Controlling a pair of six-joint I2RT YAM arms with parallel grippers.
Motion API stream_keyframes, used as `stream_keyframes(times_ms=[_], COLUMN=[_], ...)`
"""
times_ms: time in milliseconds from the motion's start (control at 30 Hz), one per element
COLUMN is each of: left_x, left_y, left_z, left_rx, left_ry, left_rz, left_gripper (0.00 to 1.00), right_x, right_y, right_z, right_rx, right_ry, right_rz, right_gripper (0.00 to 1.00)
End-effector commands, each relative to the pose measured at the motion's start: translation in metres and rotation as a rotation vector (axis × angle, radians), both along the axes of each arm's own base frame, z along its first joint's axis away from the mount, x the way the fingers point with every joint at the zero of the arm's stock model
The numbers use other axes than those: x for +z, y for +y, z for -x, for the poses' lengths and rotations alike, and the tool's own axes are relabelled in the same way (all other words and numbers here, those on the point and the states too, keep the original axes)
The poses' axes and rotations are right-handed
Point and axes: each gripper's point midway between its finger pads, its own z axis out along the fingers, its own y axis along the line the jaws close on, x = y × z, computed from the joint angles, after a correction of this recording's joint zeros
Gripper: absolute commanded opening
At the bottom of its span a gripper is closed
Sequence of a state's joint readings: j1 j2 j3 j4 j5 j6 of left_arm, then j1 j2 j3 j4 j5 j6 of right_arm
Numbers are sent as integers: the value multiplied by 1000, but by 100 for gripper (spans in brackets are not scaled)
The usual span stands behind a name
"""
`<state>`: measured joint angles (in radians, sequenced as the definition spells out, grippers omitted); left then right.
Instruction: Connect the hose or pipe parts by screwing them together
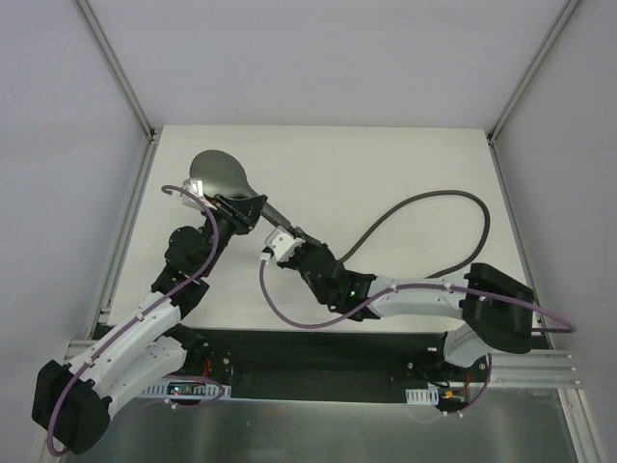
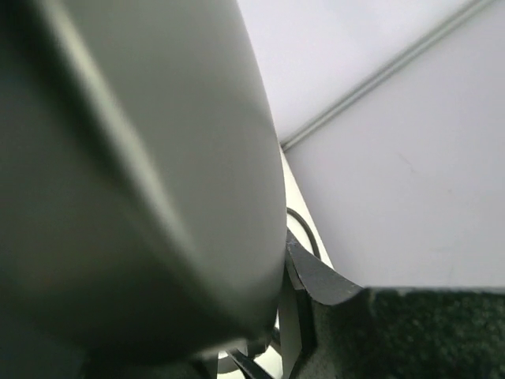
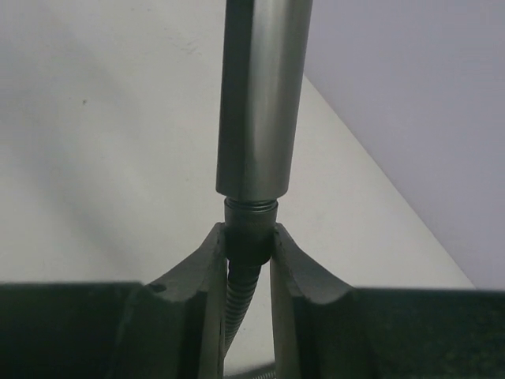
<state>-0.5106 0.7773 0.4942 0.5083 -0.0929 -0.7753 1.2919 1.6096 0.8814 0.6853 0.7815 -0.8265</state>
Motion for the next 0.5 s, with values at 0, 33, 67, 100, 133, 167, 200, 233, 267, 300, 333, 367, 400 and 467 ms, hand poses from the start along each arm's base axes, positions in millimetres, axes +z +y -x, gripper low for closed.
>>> stream_keyframes(times_ms=[0, 33, 67, 100, 133, 167, 200, 233, 267, 300, 333, 367, 400, 467], left_x=[48, 32, 47, 34, 25, 41, 34, 28, 29, 35, 31, 30, 34, 32], left_y=[-38, -43, -44, -47, -52, -49, -50, -56, -59, -62, -65, -67, -68, -69], left_z=[38, 36, 43, 47, 48, 57, 57, 58, 60, 64, 61, 62, 61, 55], left_rx=[-277, -300, -315, -338, -367, -367, -374, -409, -430, -450, -464, -476, -475, -461], left_ry=[-334, -327, -429, -444, -454, -553, -554, -561, -580, -616, -610, -621, -634, -637], left_rz=[-25, -46, -25, -29, -34, 1, 0, -10, -14, -15, -23, -35, -36, -55], left_gripper=[0, 0, 0, 0, 0, 0, 0, 0, 0, 0, 0, 0, 0, 0], right_x=[25, 25, 19, 25, 24, 16, 17, 16, 12, 15, 16, 14, 16, 14], right_y=[5, 14, 10, 2, 8, 6, 5, 5, 6, 6, 6, 5, 3, 0], right_z=[5, 17, 22, 8, 24, 25, 27, 31, 34, 42, 45, 46, 44, 47], right_rx=[252, 381, 418, 433, 557, 586, 657, 699, 736, 804, 833, 851, 864, 881], right_ry=[196, 259, 342, 346, 407, 447, 497, 522, 552, 587, 600, 623, 619, 654], right_rz=[-276, -315, -387, -451, -470, -483, -509, -514, -514, -536, -547, -560, -578, -598], right_gripper=[1, 1, 1, 1, 1, 1, 1, 1, 1, 1, 1, 1, 1, 0])
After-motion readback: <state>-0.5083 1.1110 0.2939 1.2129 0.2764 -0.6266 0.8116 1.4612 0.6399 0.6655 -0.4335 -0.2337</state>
